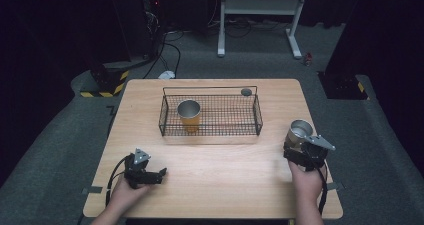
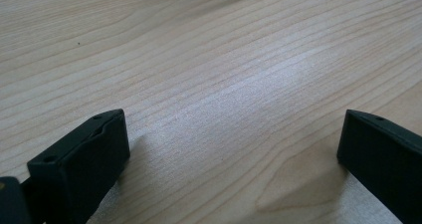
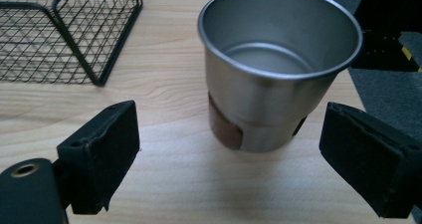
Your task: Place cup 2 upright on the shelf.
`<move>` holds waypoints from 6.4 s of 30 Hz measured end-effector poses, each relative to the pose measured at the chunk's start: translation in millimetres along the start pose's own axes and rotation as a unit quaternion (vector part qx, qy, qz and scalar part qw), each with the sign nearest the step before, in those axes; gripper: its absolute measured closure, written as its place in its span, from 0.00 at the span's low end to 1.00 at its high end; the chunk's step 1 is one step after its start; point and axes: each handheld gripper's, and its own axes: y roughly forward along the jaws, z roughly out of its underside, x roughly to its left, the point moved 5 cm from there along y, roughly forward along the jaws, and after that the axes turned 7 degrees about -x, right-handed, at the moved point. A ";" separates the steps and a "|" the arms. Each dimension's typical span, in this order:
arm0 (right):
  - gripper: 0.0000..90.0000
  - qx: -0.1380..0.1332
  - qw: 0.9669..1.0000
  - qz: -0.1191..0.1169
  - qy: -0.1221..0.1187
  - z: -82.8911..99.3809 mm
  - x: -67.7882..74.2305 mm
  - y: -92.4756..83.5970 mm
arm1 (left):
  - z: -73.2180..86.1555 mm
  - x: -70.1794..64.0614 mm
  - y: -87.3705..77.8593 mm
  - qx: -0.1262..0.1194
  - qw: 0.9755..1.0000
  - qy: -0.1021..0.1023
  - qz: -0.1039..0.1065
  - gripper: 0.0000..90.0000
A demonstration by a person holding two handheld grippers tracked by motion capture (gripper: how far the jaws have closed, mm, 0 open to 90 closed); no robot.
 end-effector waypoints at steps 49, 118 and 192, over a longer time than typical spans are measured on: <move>0.20 -0.014 0.999 0.032 0.022 -15.1 -16.0 44.8 | 0.0 0.1 0.1 0.000 1.000 0.000 0.001 0.00; 0.21 -0.070 0.984 -0.141 -0.081 -21.2 165.4 -3.0 | -0.4 0.0 0.5 -0.001 1.000 0.000 0.001 0.00; 0.21 -0.081 0.987 -0.121 -0.064 -114.0 192.5 59.3 | -0.8 -0.3 1.3 -0.003 1.000 -0.001 0.003 0.00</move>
